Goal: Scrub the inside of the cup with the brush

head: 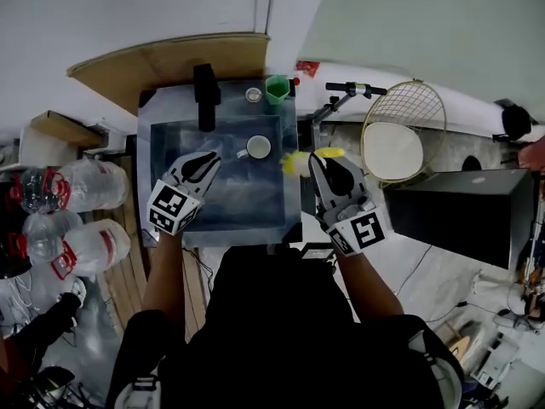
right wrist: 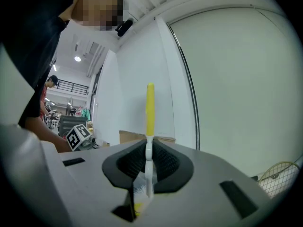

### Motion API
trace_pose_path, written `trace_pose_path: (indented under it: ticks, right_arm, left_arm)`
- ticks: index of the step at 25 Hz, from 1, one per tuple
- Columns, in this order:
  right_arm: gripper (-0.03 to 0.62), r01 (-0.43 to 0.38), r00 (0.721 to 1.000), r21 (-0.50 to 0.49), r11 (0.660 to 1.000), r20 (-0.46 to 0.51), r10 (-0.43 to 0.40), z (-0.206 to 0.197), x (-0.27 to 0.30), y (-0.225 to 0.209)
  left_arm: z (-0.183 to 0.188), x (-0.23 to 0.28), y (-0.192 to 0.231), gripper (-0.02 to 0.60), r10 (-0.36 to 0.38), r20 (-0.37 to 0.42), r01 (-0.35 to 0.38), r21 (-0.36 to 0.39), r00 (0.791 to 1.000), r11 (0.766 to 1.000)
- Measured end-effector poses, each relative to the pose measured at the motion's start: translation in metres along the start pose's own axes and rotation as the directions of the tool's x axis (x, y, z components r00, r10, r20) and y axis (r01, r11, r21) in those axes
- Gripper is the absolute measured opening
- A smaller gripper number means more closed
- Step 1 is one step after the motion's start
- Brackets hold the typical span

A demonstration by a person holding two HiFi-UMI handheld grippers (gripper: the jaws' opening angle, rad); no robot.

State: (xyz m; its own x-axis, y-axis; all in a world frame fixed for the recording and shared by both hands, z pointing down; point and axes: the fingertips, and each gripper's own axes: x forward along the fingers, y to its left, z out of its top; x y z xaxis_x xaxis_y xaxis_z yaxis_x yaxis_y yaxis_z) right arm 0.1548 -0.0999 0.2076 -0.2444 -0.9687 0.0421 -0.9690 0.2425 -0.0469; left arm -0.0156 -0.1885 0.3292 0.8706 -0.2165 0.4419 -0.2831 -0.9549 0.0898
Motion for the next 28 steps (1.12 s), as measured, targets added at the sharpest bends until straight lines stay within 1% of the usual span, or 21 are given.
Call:
trace_pose_path:
  ticks: [1,2,5,7,10,12,14,16,17,18,20,22,26,28]
  right_arm:
    - [0.049,-0.001,1.0,-0.001,1.0,0.003,0.001,-0.004,0.01,-0.002]
    - [0.049,0.0,1.0,-0.003,1.0,0.0,0.0,-0.008,0.018,-0.005]
    - [0.049,0.002,1.0,0.0,1.0,-0.016,-0.002,-0.016,0.028,-0.009]
    - [0.048,-0.003,1.0,0.008,1.0,-0.025,0.003,-0.02,0.03,-0.012]
    - [0.049,-0.018,0.999,0.027,0.999,-0.032,0.019,-0.028,0.032,-0.018]
    - [0.049,-0.047,0.998,0.041,0.998,-0.027,0.049,-0.035,0.039,-0.021]
    - [0.049,-0.092,0.995,0.046,0.995,-0.03,0.093,-0.044,0.048,-0.021]
    - [0.049,-0.141,0.989,0.044,0.989,-0.036,0.143,-0.053,0.06,-0.02]
    - [0.049,-0.162,0.986,0.042,0.986,-0.037,0.164,-0.057,0.066,-0.019]
    - [0.049,-0.179,0.983,0.04,0.983,-0.035,0.181,-0.06,0.072,-0.018]
    - [0.049,-0.205,0.978,0.039,0.978,-0.025,0.206,-0.065,0.083,-0.018]
    - [0.049,-0.23,0.973,0.035,0.972,-0.016,0.231,-0.07,0.093,-0.017]
    - [0.049,-0.288,0.957,0.053,0.956,-0.002,0.289,-0.081,0.112,-0.012]
    - [0.048,-0.317,0.947,0.07,0.946,-0.026,0.319,-0.096,0.119,-0.006]
  left_arm:
    - [-0.007,0.008,0.007,0.065,-0.017,-0.014,0.017,0.016,1.0,1.0]
    - [-0.012,0.015,0.014,0.077,-0.032,-0.022,0.032,0.026,0.999,0.999]
    - [-0.024,0.026,0.02,0.095,-0.063,-0.041,0.064,0.022,0.997,0.998]
    - [-0.034,0.031,0.021,0.117,-0.068,-0.063,0.069,0.016,0.996,0.997]
    - [-0.056,0.043,0.021,0.121,-0.07,-0.121,0.074,0.029,0.99,0.997]
    - [-0.068,0.053,0.025,0.121,-0.069,-0.148,0.075,0.031,0.987,0.997]
    - [-0.075,0.063,0.027,0.114,-0.059,-0.155,0.064,0.028,0.986,0.998]
    - [-0.079,0.071,0.028,0.08,-0.042,-0.152,0.045,0.019,0.987,0.999]
    - [-0.082,0.074,0.028,0.074,-0.037,-0.153,0.04,0.015,0.987,0.999]
    - [-0.086,0.077,0.027,0.072,-0.036,-0.158,0.039,0.015,0.987,0.999]
    - [-0.095,0.085,0.024,0.043,-0.039,-0.174,0.044,0.026,0.984,0.999]
    - [-0.104,0.093,0.021,0.028,-0.045,-0.185,0.052,0.035,0.982,0.998]
    - [-0.121,0.106,0.02,0.015,-0.04,-0.205,0.051,0.046,0.978,0.998]
    - [-0.127,0.11,0.021,0.015,-0.029,-0.194,0.036,0.033,0.981,0.999]
